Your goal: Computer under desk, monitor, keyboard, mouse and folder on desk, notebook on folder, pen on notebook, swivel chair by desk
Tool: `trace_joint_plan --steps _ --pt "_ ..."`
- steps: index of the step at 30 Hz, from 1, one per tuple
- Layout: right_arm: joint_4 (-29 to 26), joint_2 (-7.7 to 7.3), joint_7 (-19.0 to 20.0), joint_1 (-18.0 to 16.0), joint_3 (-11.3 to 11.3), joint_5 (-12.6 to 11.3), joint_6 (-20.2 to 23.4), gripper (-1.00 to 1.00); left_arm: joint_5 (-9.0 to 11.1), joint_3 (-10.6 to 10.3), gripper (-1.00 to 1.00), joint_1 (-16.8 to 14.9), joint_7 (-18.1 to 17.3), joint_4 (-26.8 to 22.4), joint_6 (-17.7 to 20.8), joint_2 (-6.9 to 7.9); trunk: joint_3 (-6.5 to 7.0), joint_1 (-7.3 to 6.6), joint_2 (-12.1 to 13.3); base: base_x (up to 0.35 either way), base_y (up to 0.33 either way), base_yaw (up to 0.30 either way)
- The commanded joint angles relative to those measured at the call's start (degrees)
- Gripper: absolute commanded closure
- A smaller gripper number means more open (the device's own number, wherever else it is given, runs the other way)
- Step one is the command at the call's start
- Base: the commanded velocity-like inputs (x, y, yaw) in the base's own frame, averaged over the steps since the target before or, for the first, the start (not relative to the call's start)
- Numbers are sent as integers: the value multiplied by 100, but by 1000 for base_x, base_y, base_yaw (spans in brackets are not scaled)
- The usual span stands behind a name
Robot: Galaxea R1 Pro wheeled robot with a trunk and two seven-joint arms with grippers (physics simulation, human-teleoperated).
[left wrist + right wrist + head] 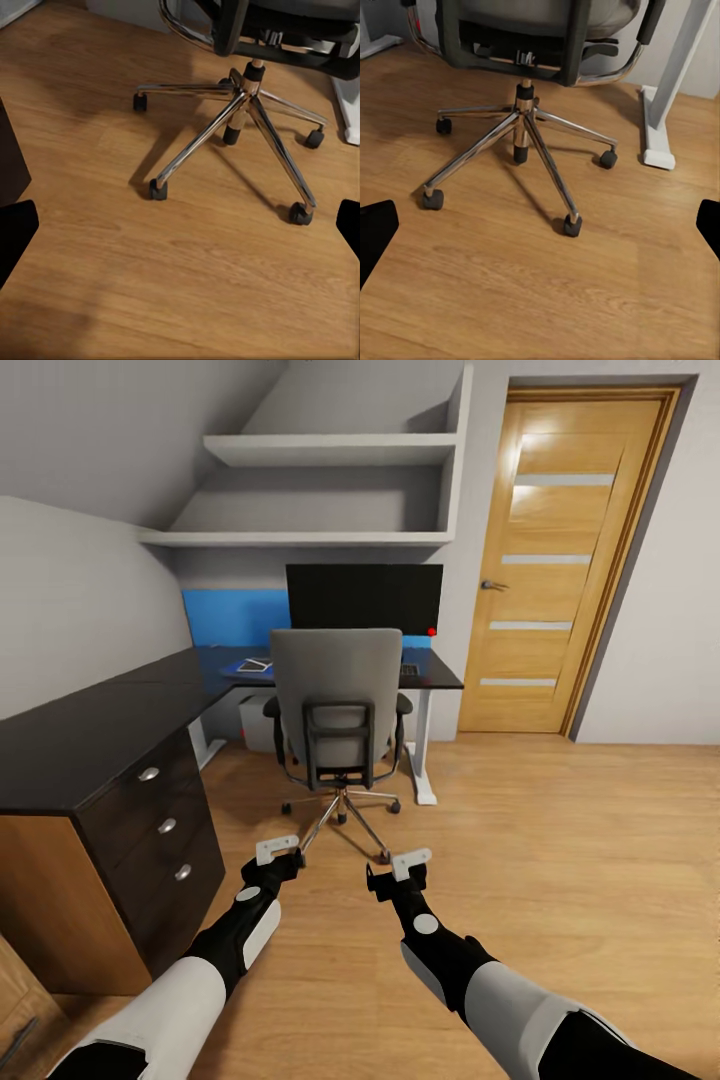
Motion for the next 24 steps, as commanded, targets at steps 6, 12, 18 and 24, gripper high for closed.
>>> trace_joint_plan --steps 6,12,18,24 --pt "9 0 -32 -6 44 -42 -23 -100 67 -35 -100 -4 53 3 -15 -1 103 -134 240 -10 0 0" --pt "4 0 -41 -6 29 -38 -24 -100 68 -18 -100 -4 73 3 -9 -3 210 -266 480 -2 0 0" --pt "-7 0 -54 -6 18 -38 -30 -100 68 -25 -100 -4 77 3 81 -8 318 -397 721 0 0 0" --pt "-10 0 -61 -6 6 -43 -31 -100 68 -23 -100 -4 77 3 271 -6 426 -529 962 0 0 0"
